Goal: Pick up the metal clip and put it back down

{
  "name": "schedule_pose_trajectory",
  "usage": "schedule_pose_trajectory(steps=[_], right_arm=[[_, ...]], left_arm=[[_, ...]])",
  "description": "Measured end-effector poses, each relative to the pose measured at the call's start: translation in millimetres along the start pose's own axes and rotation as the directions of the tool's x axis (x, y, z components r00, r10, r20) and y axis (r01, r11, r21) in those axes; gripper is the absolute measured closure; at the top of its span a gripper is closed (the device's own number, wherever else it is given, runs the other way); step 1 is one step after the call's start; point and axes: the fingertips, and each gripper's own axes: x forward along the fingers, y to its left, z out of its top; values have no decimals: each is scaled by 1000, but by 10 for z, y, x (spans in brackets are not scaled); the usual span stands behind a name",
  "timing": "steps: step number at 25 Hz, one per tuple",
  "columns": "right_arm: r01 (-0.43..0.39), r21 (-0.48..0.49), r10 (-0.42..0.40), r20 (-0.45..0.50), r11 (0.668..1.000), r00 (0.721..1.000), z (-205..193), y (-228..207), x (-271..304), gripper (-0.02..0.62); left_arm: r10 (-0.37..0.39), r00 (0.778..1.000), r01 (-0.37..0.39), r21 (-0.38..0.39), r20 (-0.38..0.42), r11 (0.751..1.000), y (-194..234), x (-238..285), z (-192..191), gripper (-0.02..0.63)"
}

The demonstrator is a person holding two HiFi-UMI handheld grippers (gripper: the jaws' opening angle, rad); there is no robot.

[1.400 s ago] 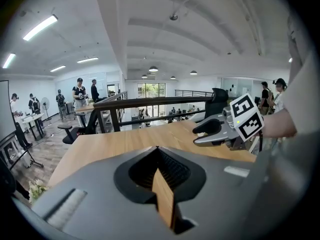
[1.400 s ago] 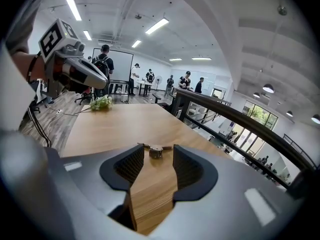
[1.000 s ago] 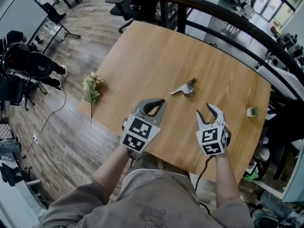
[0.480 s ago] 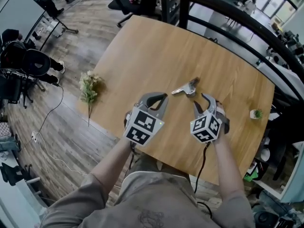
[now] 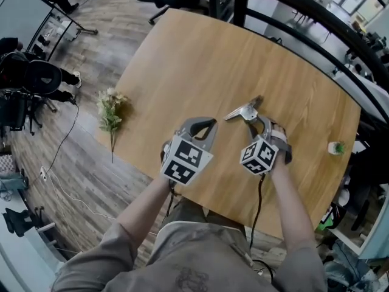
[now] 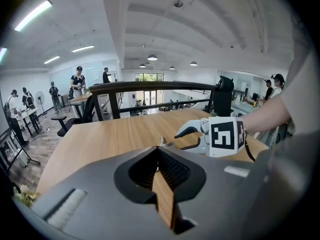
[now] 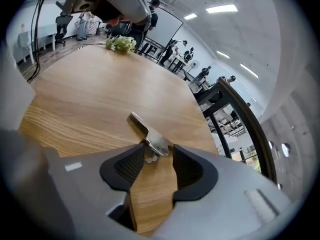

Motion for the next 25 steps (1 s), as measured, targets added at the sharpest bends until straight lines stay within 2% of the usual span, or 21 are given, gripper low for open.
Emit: schedule_pose_trajectory(steps=[4,7,10,18,21,25], right_arm=[[-17,-63,15,-38,998,999,-39,78,243,405],[-1,-126,-6,-57,992,998,-68,76,352,428],[35,-164,-44,-52,986,998,-36,39,415,473],[101,-262,-107,-7,960,994,163,11,357,528],[146,-228,-143,28,963,989,303,-96,245,565],[121,-62,-119,41,991,992,417,-231,85,577]], left_arm=[[-10,1000,10,-14,-18,1000,65,80,-121,606],[-14,999,13,-26,-30,1000,107,105,-183,606],[-14,999,13,-35,-42,999,163,108,-275,606],[-3,999,0,-60,-54,998,279,-63,-397,606],[4,998,-8,-70,-55,998,321,-171,-453,606],[19,999,-23,-68,-50,997,379,-317,-457,606]])
